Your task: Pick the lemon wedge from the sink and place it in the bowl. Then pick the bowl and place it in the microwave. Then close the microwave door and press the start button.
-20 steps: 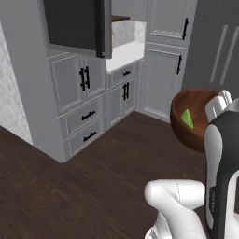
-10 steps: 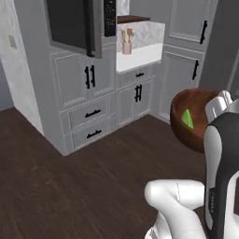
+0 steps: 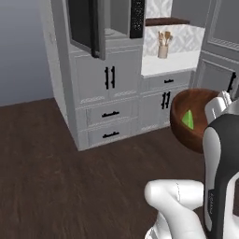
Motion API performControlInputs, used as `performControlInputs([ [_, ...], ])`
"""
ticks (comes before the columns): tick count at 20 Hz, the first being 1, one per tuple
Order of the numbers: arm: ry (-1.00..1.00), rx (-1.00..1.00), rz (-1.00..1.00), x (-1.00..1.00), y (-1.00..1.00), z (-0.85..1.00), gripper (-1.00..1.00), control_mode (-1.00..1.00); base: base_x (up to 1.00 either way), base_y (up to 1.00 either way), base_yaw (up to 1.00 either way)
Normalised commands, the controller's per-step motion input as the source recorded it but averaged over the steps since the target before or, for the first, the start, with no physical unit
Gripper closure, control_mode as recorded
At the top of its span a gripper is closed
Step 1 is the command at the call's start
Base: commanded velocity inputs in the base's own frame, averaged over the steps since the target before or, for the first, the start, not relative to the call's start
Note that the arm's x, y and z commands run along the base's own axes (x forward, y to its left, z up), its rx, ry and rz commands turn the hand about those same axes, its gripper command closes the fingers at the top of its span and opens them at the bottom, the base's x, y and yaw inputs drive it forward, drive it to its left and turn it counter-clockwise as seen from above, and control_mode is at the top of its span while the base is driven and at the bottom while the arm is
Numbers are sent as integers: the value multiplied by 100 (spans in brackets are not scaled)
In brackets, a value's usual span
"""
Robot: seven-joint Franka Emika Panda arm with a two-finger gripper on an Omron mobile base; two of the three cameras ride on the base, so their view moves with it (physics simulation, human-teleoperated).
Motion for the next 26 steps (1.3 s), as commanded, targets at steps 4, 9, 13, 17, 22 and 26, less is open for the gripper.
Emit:
performControlInputs([
  [4, 0, 0, 0, 0, 0, 0, 100, 100, 59, -97, 52],
  [9, 0, 0, 0, 0, 0, 0, 100, 100, 80, -95, 47],
  [13, 0, 0, 0, 0, 0, 0, 100, 100, 97, -98, 40],
  [17, 0, 0, 0, 0, 0, 0, 100, 100, 100, -77, 31],
  [22, 0, 0, 0, 0, 0, 0, 100, 100, 100, -22, 26],
  [26, 0, 0, 0, 0, 0, 0, 100, 100, 100, -23, 35],
])
